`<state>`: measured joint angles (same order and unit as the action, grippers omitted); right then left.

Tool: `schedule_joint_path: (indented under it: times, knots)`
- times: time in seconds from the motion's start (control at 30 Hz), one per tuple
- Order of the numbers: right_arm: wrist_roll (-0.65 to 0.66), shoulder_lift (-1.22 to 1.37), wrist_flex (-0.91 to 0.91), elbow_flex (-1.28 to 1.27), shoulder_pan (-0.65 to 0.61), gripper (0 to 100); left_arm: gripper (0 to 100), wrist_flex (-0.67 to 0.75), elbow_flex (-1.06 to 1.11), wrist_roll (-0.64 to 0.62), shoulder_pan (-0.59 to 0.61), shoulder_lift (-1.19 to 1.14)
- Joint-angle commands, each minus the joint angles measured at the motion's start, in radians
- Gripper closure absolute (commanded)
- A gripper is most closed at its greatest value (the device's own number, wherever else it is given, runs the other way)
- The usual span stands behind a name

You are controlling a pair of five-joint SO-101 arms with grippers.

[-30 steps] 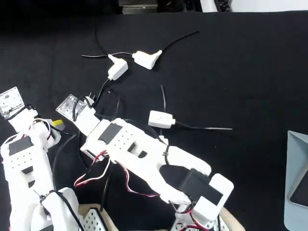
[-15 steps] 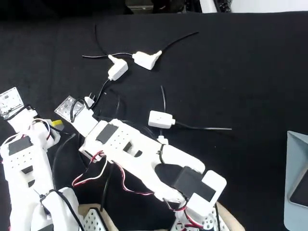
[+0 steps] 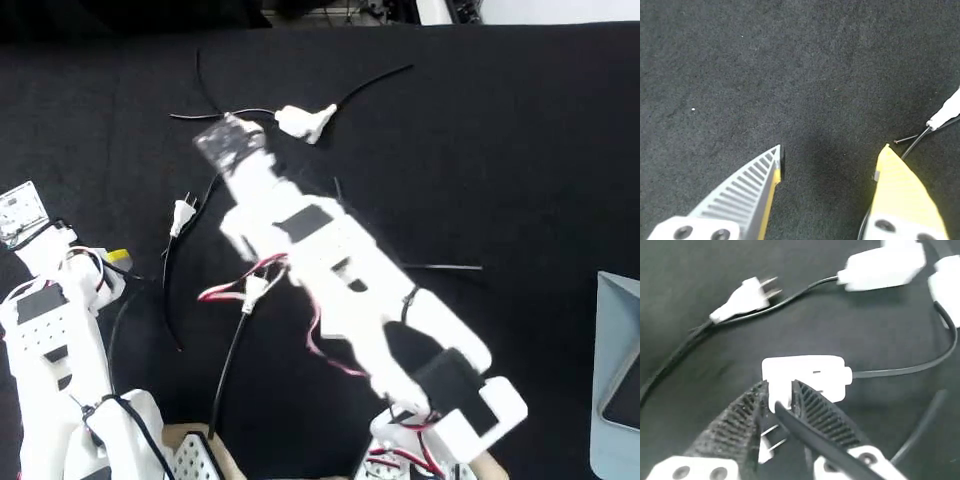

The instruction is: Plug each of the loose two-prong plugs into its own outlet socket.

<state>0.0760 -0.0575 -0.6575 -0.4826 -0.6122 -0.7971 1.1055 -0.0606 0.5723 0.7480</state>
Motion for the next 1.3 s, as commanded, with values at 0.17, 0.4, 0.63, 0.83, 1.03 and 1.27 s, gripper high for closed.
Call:
schedule_joint_path:
  times: [0.17,0.4,0.63,0.83,1.03,1.27]
  knots:
    - [0.068,0.142,0.605,-0.038,0.190,97.8,70,0.018,0.013,-0.003,0.010,0.026]
    - [0.063,0.206,0.523,0.005,0.190,71.6,70,0.018,0.013,-0.003,0.010,0.026]
    - [-0.133,0.033,0.439,-0.076,0.002,71.5,70,0.018,0.005,-0.009,0.067,0.026]
    - [-0.333,0.096,0.440,-0.016,-0.132,71.4,70,0.018,0.005,-0.011,0.093,0.026]
    - [-0.339,0.294,0.436,0.153,-0.160,71.5,70,0.018,0.005,-0.011,0.093,0.026]
    - [-0.341,0.476,0.434,0.318,-0.169,71.5,70,0.018,0.005,-0.011,0.090,0.026]
